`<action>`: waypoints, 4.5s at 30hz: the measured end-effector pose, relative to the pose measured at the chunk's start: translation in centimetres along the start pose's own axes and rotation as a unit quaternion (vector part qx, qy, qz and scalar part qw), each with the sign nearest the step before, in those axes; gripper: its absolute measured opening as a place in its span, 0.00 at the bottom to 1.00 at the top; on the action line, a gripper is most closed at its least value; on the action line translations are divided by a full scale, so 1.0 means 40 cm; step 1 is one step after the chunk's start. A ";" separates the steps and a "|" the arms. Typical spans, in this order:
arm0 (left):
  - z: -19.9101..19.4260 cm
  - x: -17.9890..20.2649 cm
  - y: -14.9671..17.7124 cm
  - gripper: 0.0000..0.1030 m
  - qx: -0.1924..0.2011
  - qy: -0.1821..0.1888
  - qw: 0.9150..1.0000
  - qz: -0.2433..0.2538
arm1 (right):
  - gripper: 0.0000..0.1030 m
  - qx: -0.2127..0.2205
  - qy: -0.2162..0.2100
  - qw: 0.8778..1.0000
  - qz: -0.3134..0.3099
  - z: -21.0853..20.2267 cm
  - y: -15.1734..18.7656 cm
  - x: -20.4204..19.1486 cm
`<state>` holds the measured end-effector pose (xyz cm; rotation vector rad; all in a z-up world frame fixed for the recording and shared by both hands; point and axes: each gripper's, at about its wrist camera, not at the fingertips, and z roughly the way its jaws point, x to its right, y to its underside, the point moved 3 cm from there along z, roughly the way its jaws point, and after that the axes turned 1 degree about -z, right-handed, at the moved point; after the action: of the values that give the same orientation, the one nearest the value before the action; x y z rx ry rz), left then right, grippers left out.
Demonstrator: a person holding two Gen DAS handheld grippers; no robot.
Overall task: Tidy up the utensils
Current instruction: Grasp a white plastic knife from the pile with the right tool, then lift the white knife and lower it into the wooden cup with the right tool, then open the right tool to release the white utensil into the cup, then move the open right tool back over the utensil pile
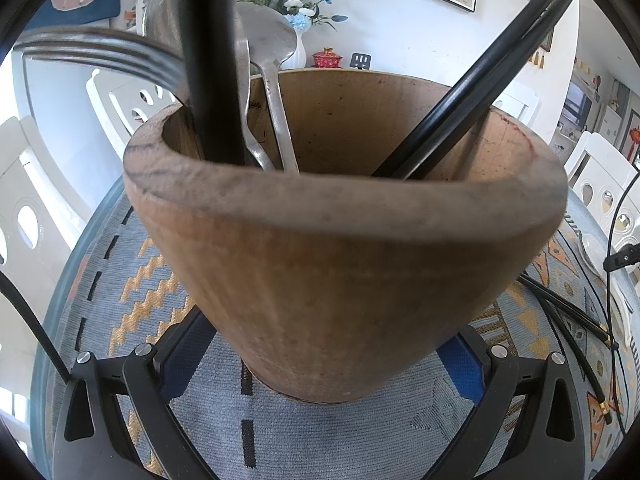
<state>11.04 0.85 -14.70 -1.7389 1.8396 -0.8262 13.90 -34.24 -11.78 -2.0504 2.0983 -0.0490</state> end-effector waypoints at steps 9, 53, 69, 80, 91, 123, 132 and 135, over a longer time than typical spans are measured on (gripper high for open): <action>0.001 0.000 0.000 1.00 0.000 0.000 1.000 0.000 | 0.59 0.011 0.094 0.992 -0.086 0.058 -0.007 -0.083; 0.000 -0.010 -0.002 1.00 -0.001 0.004 1.000 -0.003 | 0.05 0.106 -0.029 0.994 0.015 -0.138 -0.054 -0.058; 0.001 -0.011 -0.002 1.00 0.000 0.003 1.000 -0.002 | 0.05 0.504 -0.179 0.832 -0.147 -0.625 -0.048 -0.585; 0.005 -0.025 -0.007 1.00 -0.002 0.007 1.000 -0.005 | 0.05 0.437 -0.263 0.848 -0.145 -0.535 -0.105 -0.741; 0.001 -0.024 -0.006 0.99 -0.001 0.005 1.000 -0.003 | 0.05 0.416 -0.218 0.865 -0.177 -0.421 -0.086 -0.775; -0.002 -0.023 -0.008 1.00 -0.001 0.005 1.000 -0.003 | 0.41 0.448 -0.162 0.857 -0.194 -0.491 -0.006 -0.655; 0.000 -0.030 -0.007 0.99 -0.002 0.009 1.000 -0.006 | 0.45 0.474 -0.083 0.862 -0.160 -0.558 0.017 -0.500; 0.000 -0.031 -0.007 0.99 -0.002 0.009 1.000 -0.005 | 0.45 0.453 -0.049 0.880 -0.136 -0.535 0.018 -0.426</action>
<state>11.34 2.06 -14.60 -1.7510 1.8461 -0.8452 9.75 -19.87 11.13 -1.6452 1.2880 -0.7872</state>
